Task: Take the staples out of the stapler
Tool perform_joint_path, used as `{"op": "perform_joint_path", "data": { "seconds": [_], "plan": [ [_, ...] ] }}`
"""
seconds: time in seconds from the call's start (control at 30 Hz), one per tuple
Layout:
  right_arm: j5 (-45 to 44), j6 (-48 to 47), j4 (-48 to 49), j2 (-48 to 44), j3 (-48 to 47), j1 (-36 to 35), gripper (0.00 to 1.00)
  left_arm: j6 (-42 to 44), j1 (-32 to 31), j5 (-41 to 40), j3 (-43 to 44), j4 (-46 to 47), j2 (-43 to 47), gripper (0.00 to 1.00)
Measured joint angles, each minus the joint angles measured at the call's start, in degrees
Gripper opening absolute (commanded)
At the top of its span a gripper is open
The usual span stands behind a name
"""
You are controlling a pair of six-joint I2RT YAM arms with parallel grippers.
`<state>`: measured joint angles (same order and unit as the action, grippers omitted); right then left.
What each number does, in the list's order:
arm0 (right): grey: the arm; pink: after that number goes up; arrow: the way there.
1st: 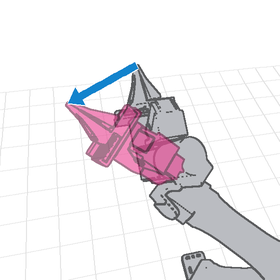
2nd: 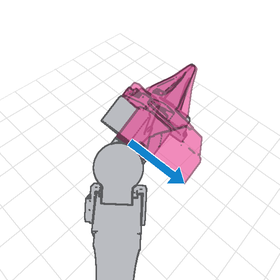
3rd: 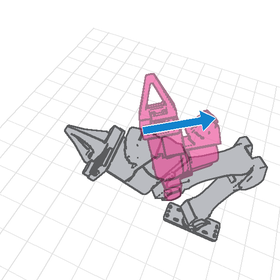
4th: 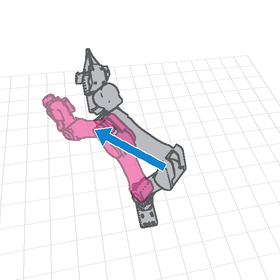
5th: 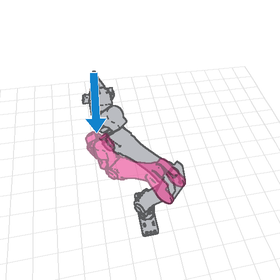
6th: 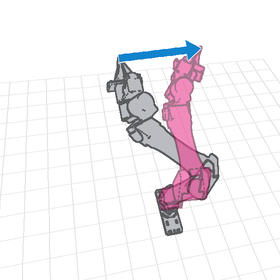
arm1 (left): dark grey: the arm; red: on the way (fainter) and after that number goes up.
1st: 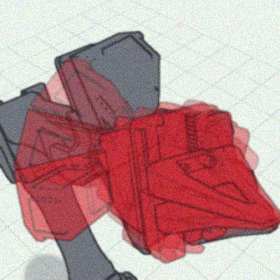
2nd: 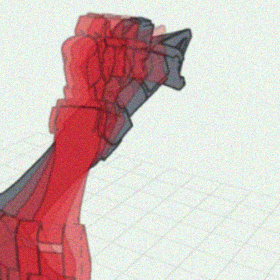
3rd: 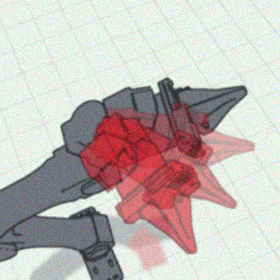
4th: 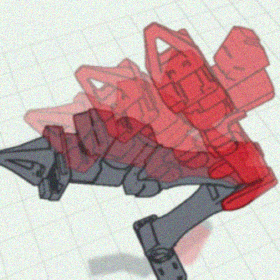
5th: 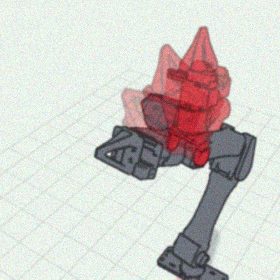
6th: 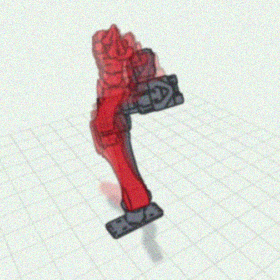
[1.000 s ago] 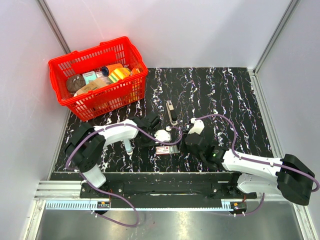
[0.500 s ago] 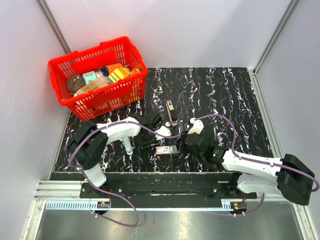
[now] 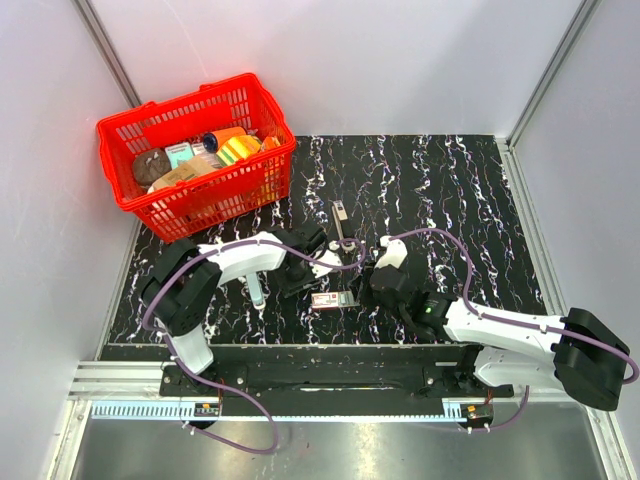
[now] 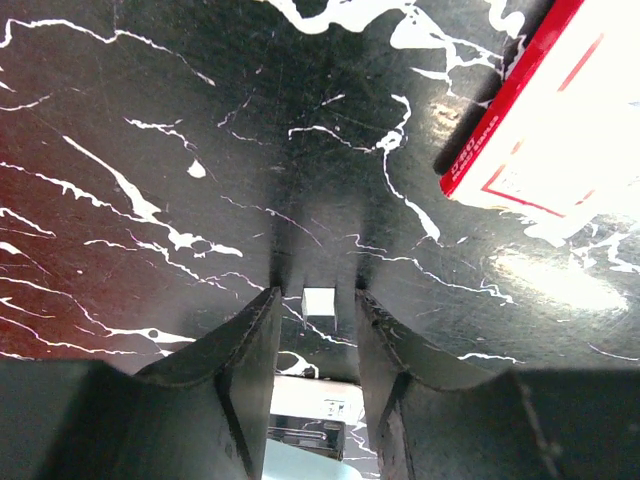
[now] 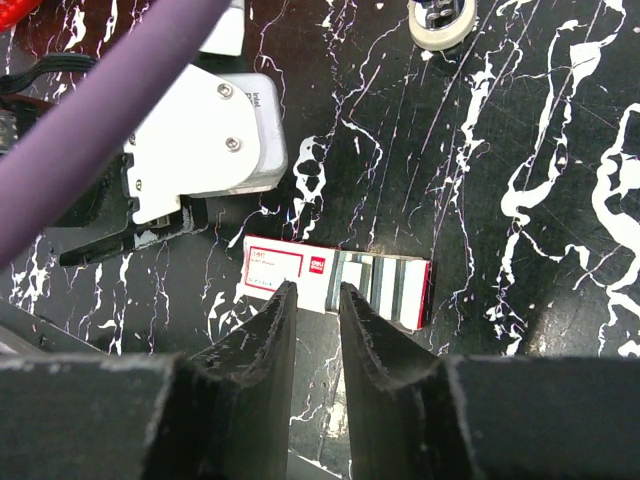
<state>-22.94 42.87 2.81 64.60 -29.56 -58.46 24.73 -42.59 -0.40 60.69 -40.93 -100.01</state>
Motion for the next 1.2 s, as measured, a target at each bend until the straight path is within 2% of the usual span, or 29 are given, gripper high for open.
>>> {"op": "perform_joint_path", "data": {
  "seconds": [0.4, 0.9, 1.07, 1.2],
  "plan": [
    [0.00, 0.00, 0.46, 0.09, 0.00, 0.00, 0.28, -1.25, -0.42, 1.22, 0.79, -1.51, -0.87, 0.18],
    [0.11, -0.35, 0.46, 0.07, 0.00, 0.00, 0.28, -1.01, 0.79, 3.15, 3.52, -4.26, -2.51, 0.03],
    [0.13, -1.97, 0.26, -0.70, -0.57, 0.00, 0.30, -0.83, 4.55, 7.89, 11.30, -8.90, -3.34, 0.01],
    [0.13, -3.54, -0.68, -2.64, -3.89, 0.00, 0.41, -1.07, 7.39, 14.56, 22.93, -12.57, -3.02, 0.00]
  ]
}}
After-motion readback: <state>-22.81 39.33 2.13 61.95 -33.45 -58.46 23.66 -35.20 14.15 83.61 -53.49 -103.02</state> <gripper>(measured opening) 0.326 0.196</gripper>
